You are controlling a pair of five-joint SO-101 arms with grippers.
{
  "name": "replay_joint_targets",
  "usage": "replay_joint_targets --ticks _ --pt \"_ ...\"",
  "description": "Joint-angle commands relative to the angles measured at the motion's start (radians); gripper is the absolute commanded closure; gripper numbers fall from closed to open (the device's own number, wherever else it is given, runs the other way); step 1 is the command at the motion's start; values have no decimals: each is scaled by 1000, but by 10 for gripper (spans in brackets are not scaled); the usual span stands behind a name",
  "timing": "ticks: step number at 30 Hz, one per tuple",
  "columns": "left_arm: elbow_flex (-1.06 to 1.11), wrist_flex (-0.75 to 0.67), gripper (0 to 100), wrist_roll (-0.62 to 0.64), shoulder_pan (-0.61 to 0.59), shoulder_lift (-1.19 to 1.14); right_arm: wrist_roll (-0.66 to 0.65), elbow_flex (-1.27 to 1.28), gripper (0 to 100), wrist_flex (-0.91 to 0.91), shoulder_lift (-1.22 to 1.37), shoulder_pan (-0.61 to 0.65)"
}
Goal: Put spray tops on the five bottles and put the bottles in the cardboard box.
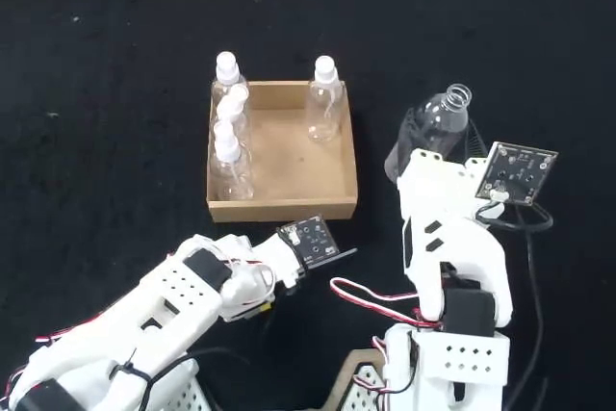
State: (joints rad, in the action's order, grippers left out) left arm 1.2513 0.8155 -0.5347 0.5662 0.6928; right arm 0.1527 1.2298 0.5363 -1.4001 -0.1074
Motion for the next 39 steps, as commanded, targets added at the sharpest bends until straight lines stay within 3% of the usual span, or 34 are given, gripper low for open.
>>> replay_joint_targets --ticks 1,5,11,15,24,32,39 --pt "2 -6 928 -8 4 9 8 -5 988 -38 -24 -18" --pt "-24 61 939 -12 4 11 8 -5 988 -34 -24 -18" --pt "-157 304 970 -15 4 11 8 -5 988 -37 -24 -18" --pt "-151 322 970 -83 2 11 8 -5 988 -34 -24 -18" --pt "-156 339 970 -92 -8 11 8 -5 988 -34 -24 -18" --pt "-321 631 970 -138 -8 11 8 -1 988 -32 -24 -18" --pt "-367 698 970 -210 -124 51 8 7 988 -40 -24 -18"
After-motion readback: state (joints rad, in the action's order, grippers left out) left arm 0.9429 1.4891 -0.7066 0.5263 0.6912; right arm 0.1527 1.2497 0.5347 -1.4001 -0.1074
